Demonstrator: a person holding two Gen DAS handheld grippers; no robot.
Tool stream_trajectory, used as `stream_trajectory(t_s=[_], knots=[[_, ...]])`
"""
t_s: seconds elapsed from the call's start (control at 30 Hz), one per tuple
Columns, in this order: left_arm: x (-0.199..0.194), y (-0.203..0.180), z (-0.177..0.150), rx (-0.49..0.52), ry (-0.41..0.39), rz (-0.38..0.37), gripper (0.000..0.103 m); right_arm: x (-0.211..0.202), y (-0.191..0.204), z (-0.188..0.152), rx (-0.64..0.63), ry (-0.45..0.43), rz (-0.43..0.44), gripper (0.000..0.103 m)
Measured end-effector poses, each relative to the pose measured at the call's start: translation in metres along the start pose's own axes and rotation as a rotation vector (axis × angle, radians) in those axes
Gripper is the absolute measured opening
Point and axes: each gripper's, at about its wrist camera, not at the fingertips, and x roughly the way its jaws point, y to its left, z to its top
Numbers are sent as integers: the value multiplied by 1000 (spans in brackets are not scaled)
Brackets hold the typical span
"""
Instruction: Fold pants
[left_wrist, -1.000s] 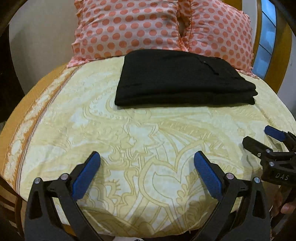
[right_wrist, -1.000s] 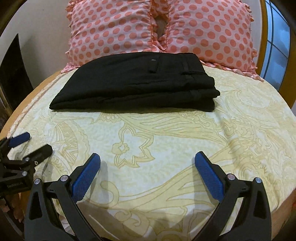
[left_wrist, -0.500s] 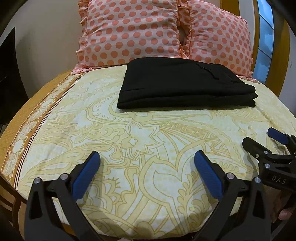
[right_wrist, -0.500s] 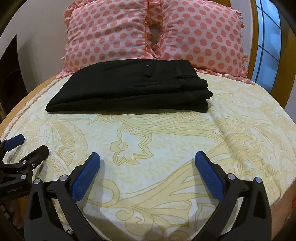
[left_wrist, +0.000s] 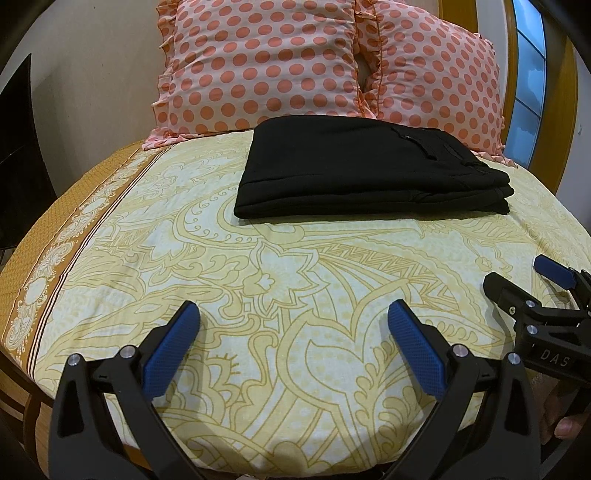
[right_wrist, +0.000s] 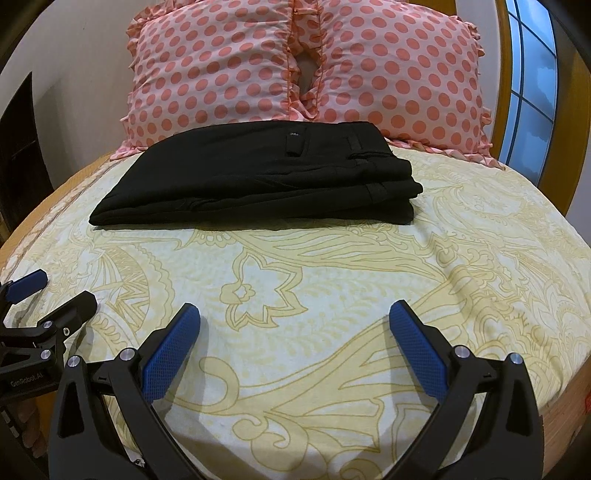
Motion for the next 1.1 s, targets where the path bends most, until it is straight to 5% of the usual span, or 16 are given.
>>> stream_trajectory(t_s=[1.1], knots=[[0,1,0,-2,3,-1,101,1,-4,0,5,-7,-4,102]])
